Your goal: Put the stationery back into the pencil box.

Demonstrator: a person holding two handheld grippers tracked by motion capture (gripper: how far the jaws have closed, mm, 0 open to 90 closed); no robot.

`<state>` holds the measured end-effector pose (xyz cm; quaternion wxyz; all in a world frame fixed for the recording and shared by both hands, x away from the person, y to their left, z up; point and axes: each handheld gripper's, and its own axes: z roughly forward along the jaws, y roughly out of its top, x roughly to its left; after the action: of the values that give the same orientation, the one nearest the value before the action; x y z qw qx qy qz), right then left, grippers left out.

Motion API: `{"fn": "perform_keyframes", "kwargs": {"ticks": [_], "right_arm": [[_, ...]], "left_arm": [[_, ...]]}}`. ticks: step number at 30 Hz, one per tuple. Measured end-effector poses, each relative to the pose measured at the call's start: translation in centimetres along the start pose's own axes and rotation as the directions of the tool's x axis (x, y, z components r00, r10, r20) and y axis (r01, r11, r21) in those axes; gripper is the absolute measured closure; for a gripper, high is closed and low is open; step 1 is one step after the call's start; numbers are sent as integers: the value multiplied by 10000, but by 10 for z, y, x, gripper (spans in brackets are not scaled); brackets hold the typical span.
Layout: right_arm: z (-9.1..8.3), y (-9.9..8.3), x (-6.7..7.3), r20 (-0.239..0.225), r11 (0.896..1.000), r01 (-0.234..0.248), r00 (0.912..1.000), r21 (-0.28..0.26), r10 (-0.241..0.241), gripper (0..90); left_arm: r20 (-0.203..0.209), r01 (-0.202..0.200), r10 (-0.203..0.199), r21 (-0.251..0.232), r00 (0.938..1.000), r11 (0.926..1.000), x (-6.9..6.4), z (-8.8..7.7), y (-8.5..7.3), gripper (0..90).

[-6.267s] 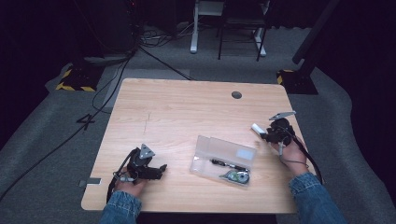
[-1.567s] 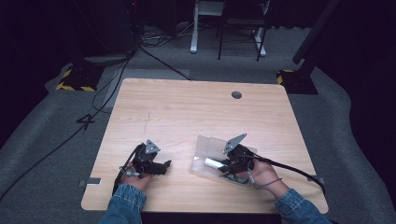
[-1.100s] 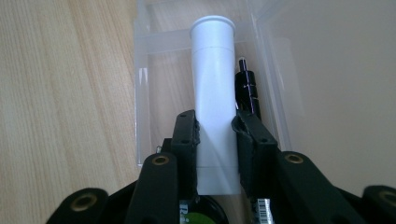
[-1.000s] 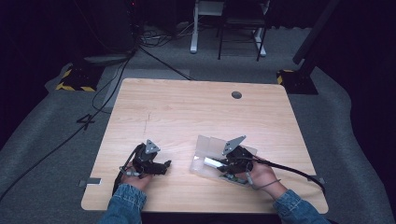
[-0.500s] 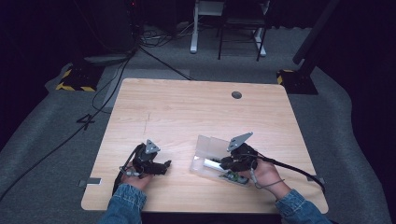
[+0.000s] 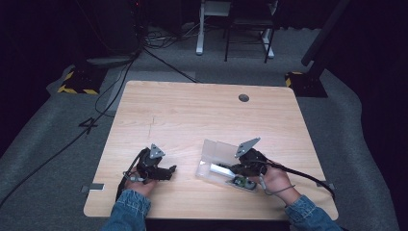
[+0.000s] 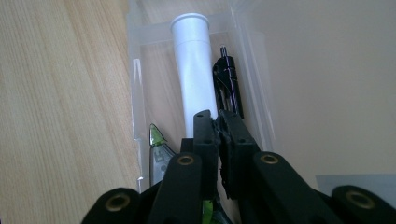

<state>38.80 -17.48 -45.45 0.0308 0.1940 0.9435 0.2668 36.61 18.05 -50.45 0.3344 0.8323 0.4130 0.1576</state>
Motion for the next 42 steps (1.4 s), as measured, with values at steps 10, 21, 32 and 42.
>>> {"fn": "perform_keyframes", "kwargs": {"ticks": [10,21,32,42], "right_arm": [[-40,-3,-6,237,9880,-426,9986,-1484,466,768],[-91,-32,-30,1243,9413,-1130,9793,-3182,1596,569],[-119,-81,-62,2497,9109,-1926,9223,-3650,2950,421],[-118,-131,-94,3066,8650,-2974,8469,-4042,4345,382]], "left_arm": [[68,17,-17,-5,10000,10000,0,1,0,129],[249,-266,266,-7,9993,9996,5,1,1,132],[211,-185,187,-72,9996,9998,20,0,1,153],[319,-245,245,-17,9992,9997,24,1,2,150]]}}
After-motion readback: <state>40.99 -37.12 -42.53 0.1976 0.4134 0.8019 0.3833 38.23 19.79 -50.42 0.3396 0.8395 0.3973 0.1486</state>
